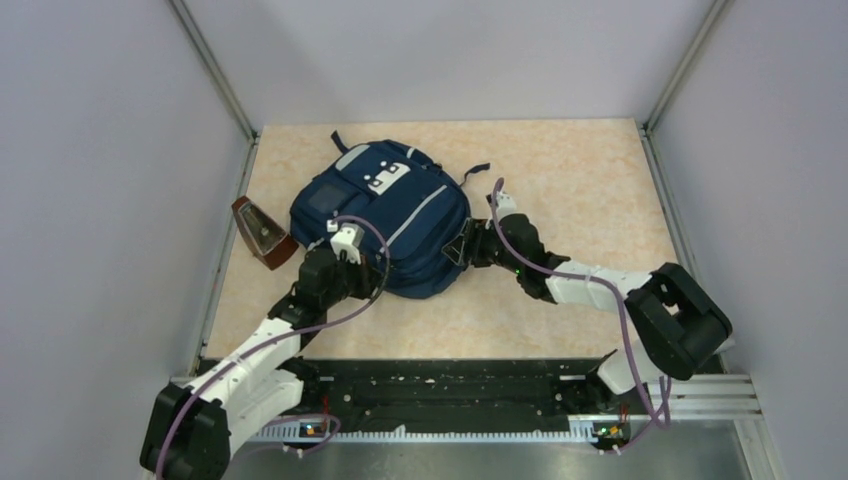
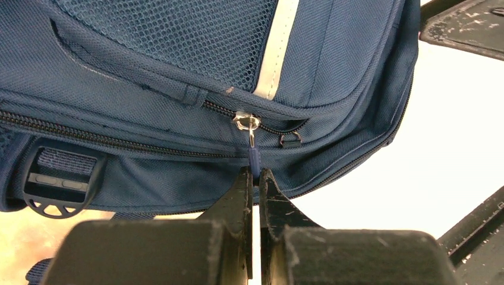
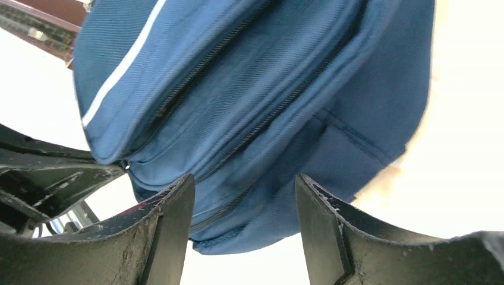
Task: Pack the student bag
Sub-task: Zip the student bag at the center of the board.
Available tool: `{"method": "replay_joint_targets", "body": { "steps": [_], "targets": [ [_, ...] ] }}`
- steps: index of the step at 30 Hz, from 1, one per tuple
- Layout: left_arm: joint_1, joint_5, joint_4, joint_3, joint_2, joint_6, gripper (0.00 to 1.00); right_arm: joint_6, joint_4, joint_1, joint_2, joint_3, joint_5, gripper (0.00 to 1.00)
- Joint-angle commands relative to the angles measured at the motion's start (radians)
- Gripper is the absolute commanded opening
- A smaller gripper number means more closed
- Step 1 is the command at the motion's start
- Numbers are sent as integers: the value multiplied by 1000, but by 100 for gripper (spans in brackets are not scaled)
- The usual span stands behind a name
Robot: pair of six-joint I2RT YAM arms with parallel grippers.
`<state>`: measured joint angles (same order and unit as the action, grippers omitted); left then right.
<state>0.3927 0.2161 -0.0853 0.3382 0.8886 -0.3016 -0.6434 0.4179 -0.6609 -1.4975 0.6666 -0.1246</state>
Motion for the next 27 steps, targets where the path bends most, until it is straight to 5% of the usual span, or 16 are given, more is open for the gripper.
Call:
{"method": "replay_joint_targets", "body": {
  "steps": [1, 8, 27],
  "targets": [
    [27, 53, 21, 12, -49, -52, 0, 52, 30, -95, 93, -6, 116, 61],
    [55, 103, 28, 35, -24, -63, 0, 60, 68, -191, 99, 9, 194, 59],
    [200, 41, -31, 72, 60, -74, 0, -34, 178, -313, -81, 97, 44, 42]
  ]
}}
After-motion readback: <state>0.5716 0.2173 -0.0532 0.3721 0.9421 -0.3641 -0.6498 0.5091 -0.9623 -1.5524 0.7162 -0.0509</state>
